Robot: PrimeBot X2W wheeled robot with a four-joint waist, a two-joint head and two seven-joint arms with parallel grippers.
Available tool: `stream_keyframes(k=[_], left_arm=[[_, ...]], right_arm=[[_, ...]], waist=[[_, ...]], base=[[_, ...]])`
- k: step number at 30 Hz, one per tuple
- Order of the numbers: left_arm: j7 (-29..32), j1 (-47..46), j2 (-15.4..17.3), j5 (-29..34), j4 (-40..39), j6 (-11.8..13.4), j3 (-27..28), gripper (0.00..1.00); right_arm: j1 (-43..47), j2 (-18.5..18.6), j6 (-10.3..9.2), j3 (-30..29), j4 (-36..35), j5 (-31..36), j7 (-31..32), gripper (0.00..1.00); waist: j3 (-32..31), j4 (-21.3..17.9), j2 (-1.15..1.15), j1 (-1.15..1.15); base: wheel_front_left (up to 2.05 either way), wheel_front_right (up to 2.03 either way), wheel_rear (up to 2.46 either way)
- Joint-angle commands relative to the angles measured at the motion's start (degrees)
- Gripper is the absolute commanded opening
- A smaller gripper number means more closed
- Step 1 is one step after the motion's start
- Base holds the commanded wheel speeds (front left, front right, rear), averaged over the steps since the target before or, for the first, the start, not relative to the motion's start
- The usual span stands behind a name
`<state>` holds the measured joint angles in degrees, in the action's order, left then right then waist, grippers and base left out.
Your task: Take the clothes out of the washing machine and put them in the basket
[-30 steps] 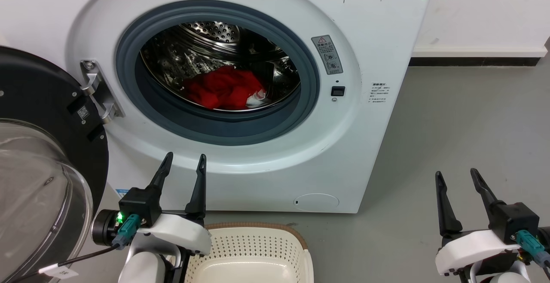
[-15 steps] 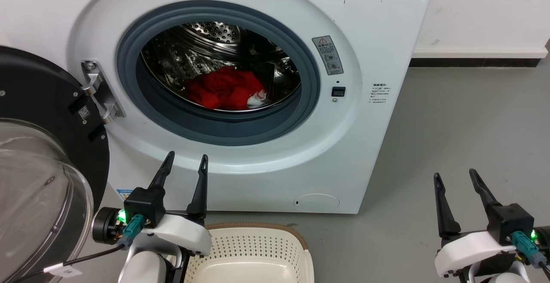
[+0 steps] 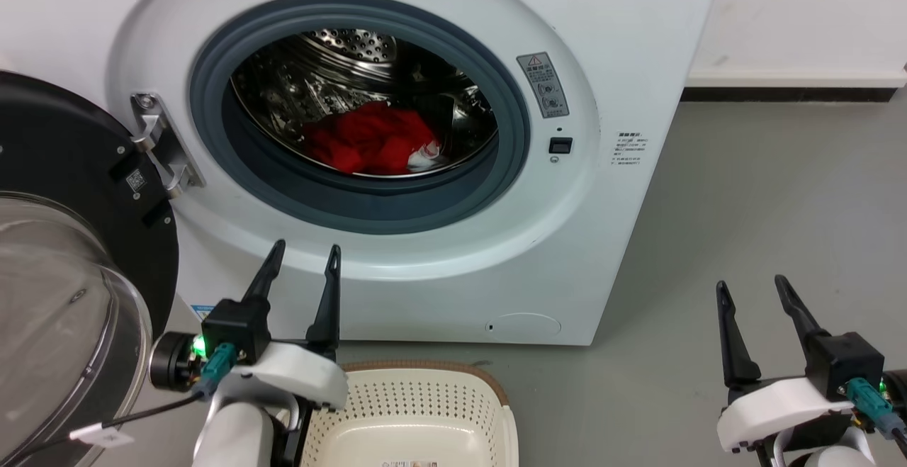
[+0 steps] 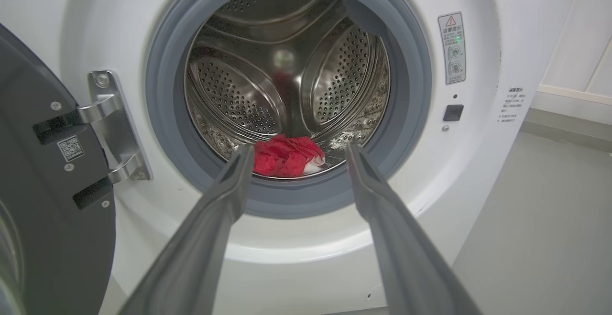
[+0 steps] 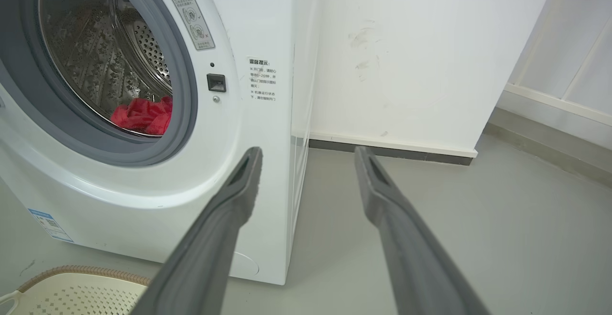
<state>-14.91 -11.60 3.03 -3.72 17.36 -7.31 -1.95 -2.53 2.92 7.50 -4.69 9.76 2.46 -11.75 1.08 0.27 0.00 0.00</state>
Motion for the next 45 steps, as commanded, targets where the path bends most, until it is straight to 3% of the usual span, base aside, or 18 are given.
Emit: stream_keyframes(k=[1,12,20,36,45], left_arm=[[-0.43,-1.71,-0.07,0.19,0.06,0.32,0.04,1.0],[-0.37,-11.38,-0.11,0.53,3.1,1.82,0.79,1.0],[-0.3,-21.74,1.66,1.14,10.25,2.36,2.07,1.0],[0.06,-45.17,8.97,2.06,27.71,2.98,3.12,1.0],[4.8,-59.02,14.33,3.49,36.43,2.05,1.38,1.0]], right_arm=[[-1.19,-0.07,-0.02,0.13,-0.54,-0.37,0.03,1.0],[-5.13,-0.07,-0.02,1.63,-2.56,-1.46,-0.27,1.0],[-8.29,-0.08,-0.02,3.32,-3.43,-2.44,-0.81,1.0],[-15.02,-0.09,-0.03,7.69,-1.44,-5.95,-2.92,1.0],[-18.03,-0.08,-0.03,10.36,-0.45,-8.75,-3.46,1.0]], waist=[[1.04,-0.2,0.0,0.0],[8.85,-2.63,0.0,0.0],[16.14,-5.24,0.0,0.0],[30.64,-10.93,0.0,0.0],[36.49,-13.91,0.0,0.0]], base=[[0.0,0.0,0.0],[0.0,0.0,0.0],[0.0,0.0,0.0],[0.0,0.0,0.0],[0.0,0.0,0.0]])
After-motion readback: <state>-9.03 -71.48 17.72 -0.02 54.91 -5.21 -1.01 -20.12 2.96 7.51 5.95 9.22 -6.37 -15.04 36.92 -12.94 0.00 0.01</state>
